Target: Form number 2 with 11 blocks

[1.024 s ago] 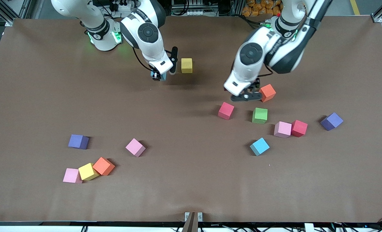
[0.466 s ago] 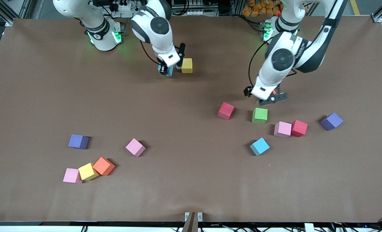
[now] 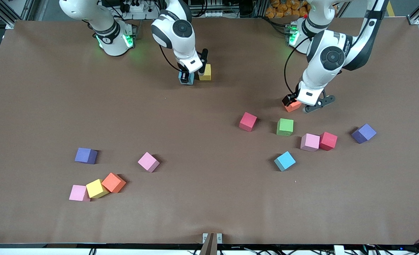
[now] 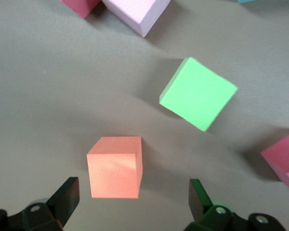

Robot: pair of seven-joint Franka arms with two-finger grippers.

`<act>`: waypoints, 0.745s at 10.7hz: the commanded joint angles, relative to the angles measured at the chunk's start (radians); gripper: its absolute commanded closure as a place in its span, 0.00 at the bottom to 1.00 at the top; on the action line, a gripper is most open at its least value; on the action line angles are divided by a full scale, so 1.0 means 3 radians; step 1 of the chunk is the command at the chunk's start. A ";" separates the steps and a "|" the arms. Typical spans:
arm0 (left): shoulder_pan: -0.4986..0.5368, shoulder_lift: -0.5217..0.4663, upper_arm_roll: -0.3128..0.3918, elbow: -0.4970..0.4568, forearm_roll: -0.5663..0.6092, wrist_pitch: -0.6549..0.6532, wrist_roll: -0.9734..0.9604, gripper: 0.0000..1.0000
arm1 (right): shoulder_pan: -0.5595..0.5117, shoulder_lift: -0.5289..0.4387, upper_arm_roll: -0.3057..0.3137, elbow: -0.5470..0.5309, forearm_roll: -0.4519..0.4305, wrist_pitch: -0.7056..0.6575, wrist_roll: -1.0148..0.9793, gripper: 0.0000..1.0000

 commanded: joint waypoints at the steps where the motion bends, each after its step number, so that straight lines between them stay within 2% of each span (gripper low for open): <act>1: 0.0097 -0.0073 -0.0038 -0.0184 -0.0090 0.0171 -0.0005 0.00 | 0.0109 0.0078 -0.0034 -0.0035 -0.0035 0.0157 0.0076 0.73; 8: 0.0112 0.0208 -0.0028 -0.0256 -0.0085 0.0283 0.0000 0.00 | 0.0288 0.0180 -0.0029 -0.0030 -0.0035 0.0239 0.0403 0.73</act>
